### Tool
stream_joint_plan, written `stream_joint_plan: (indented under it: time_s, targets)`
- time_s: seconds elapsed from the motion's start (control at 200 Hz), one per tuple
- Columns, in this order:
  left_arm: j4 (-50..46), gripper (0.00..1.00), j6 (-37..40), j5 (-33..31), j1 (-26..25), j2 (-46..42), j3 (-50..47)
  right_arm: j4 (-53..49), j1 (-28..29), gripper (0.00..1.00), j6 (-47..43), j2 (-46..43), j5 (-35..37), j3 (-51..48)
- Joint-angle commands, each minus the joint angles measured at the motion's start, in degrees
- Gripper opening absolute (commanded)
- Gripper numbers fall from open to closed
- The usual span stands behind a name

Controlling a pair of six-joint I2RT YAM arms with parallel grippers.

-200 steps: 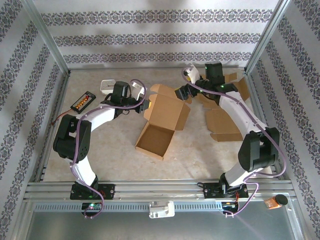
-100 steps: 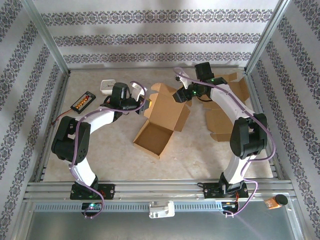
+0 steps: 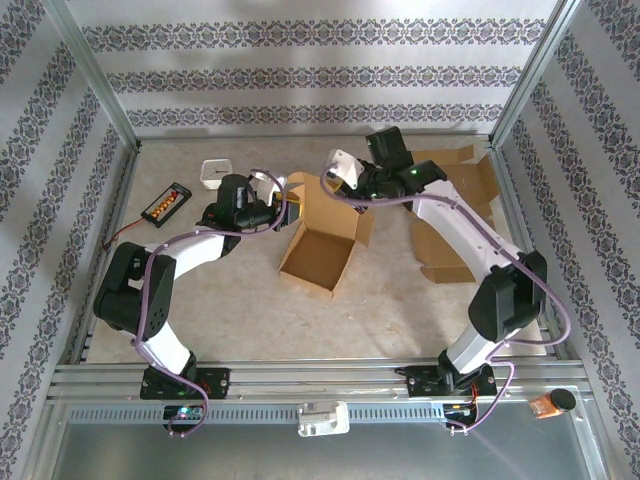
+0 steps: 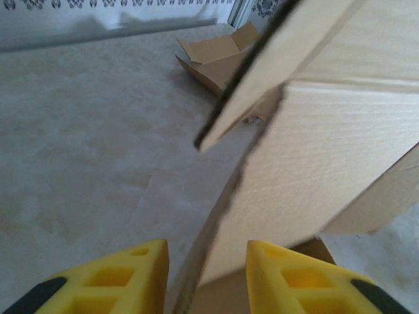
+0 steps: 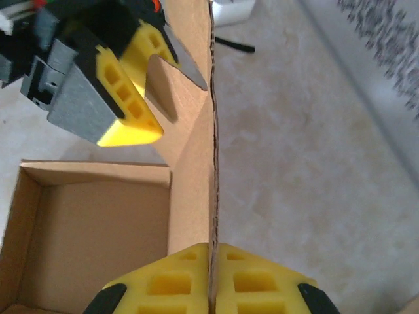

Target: Fold the paper box

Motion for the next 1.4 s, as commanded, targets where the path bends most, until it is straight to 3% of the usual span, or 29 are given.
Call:
stream_joint_plan:
  time_s: [0.0,0.1,0.335,0.52,0.645,0.994,1.329,1.399]
  targets:
    - [7.9,0.43,-5.4,-1.1,-0.6,-2.8,-3.4,3.0,2.4,0.07,-9.8,-2.2,9.1,-3.6]
    - [9.7,0.48,-6.4,-2.6,-0.7,-5.4,-6.7,6.1,3.8,0.07,-13.1,-3.3,12.3,-7.3]
    - [2.8,0.50,-8.6,-9.5,-0.6,-14.3,-10.9,7.6,3.7,0.07,-16.4,-3.5,10.0,-10.8]
    - [-19.9,0.50,6.6,-6.3,-0.6,-15.1,-3.3,8.0,3.5,0.07,-16.5,-3.8,7.9,-11.1]
    - [-26.7,0.51,14.3,-8.3,-0.5,-11.2,0.6,8.0,3.2,0.08,-16.2,-5.2,4.2,-10.9]
    - [-22.1,0.55,23.7,-2.5,-0.5,-1.9,6.8,7.6,-0.2,0.08,-13.2,-6.3,-6.3,-9.9]
    - [-20.7,0.53,24.8,-1.6,-0.4,-0.2,9.0,7.6,-0.2,0.08,-13.5,-5.7,-6.8,-9.6]
    - [-20.5,0.48,25.0,-1.2,-0.5,-0.3,8.9,7.7,-0.2,0.08,-13.7,-5.5,-6.6,-9.5]
